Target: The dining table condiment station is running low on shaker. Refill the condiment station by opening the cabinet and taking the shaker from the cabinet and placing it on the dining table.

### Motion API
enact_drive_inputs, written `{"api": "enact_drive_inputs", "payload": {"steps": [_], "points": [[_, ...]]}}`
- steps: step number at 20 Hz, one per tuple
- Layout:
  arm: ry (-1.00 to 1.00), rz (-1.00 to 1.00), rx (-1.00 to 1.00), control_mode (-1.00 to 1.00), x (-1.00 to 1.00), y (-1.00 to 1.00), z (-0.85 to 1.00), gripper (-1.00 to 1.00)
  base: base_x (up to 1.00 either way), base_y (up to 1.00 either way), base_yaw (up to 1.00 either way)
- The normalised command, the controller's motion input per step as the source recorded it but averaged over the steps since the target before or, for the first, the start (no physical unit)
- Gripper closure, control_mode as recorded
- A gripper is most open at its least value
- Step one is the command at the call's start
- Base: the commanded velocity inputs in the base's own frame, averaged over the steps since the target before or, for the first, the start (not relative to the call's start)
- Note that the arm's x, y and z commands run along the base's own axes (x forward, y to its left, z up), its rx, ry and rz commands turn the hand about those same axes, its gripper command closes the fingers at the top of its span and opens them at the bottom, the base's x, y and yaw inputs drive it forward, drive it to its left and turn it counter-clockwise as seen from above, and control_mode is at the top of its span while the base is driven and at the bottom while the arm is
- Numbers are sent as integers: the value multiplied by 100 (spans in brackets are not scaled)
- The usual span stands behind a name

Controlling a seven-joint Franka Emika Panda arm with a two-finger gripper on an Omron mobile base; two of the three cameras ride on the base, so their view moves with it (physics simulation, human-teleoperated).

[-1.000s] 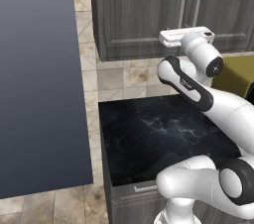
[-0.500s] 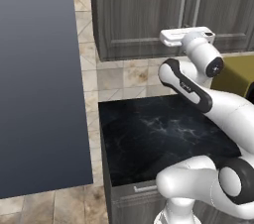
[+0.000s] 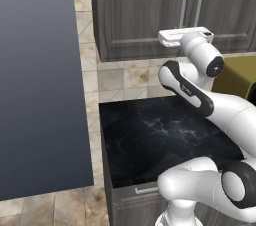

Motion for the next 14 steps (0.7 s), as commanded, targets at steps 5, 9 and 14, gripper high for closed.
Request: {"api": "enact_drive_inputs", "payload": {"steps": [5, 9, 14], "points": [[1, 0, -2, -100, -2, 42, 17, 100, 0, 0, 0], [0, 1, 0, -100, -24, 50, 21, 100, 0, 0, 0], [0, 1, 0, -100, -57, 59, 28, 100, 0, 0, 0]]}}
